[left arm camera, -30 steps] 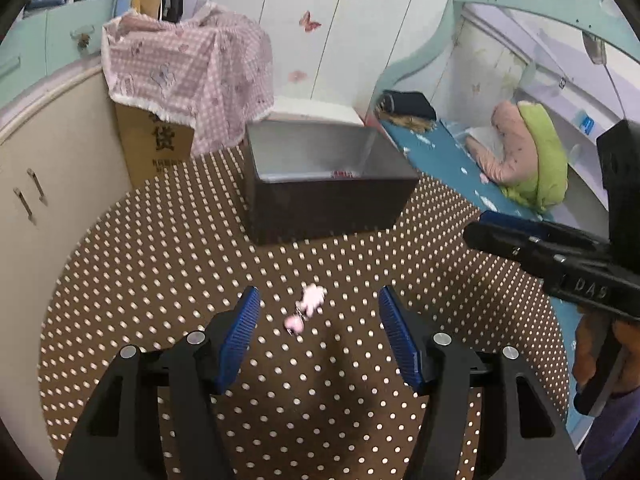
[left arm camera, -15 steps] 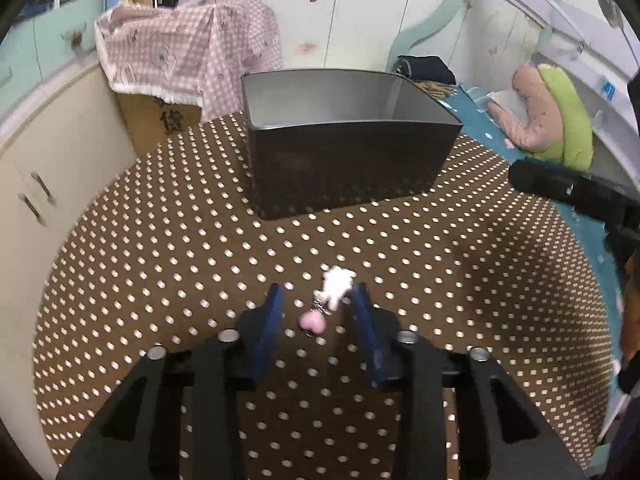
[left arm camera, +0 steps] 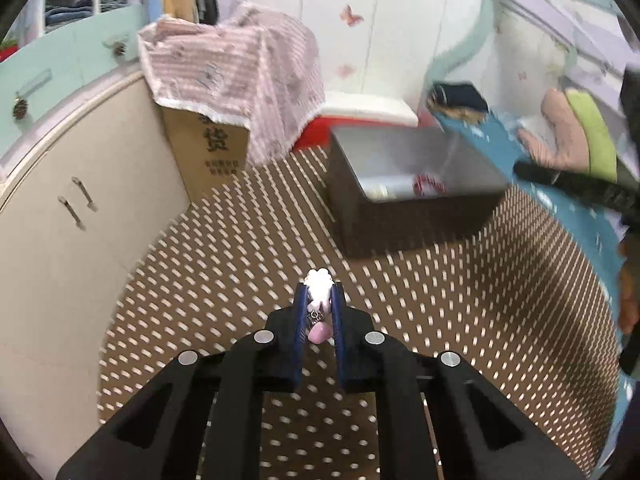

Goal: Organize jewelry
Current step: 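Lower the pink charm into the grey box and open the left gripper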

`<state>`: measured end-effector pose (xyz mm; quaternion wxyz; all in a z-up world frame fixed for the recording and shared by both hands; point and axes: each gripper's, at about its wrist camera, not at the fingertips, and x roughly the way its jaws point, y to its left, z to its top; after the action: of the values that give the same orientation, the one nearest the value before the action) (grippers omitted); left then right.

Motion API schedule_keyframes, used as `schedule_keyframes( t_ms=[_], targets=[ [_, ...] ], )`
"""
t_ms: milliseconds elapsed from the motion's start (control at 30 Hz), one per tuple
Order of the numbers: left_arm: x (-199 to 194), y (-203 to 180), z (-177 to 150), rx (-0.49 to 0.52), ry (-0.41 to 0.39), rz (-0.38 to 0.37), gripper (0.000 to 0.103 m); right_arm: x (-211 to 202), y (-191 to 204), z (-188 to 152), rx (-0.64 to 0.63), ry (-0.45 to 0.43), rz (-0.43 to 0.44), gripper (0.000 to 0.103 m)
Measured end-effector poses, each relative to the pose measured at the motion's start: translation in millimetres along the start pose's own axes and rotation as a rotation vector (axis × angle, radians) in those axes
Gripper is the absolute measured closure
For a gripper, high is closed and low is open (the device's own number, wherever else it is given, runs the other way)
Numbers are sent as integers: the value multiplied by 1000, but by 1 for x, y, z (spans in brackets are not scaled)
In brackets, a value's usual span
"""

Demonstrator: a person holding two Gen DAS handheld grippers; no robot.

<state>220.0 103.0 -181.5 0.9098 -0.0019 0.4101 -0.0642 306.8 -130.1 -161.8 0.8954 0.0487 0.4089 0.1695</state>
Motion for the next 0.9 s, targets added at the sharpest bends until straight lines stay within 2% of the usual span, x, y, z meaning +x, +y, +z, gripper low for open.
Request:
schedule_keyframes(
  t_ms=[133, 233, 367, 467, 667, 900],
  targets=[
    [-12, 11, 28, -15, -61, -6, 92, 20, -2, 12, 12, 31, -53, 58],
    [-17, 7, 48, -19, -93, -56, 92, 34, -4, 14, 17, 59, -76, 61],
    [-15, -11, 72, 14, -105, -123, 92, 48, -4, 18, 15, 92, -76, 83],
    [-10, -24, 80, 36, -95, -156, 92, 55, -1, 21, 0, 107, -69, 92],
    [14, -42, 87, 46, -43, -219, 92, 55, 4, 21, -23, 104, -94, 93],
    [39, -49, 89, 42, 10, -212, 92, 54, 4, 20, -24, 107, -84, 93]
  ],
)
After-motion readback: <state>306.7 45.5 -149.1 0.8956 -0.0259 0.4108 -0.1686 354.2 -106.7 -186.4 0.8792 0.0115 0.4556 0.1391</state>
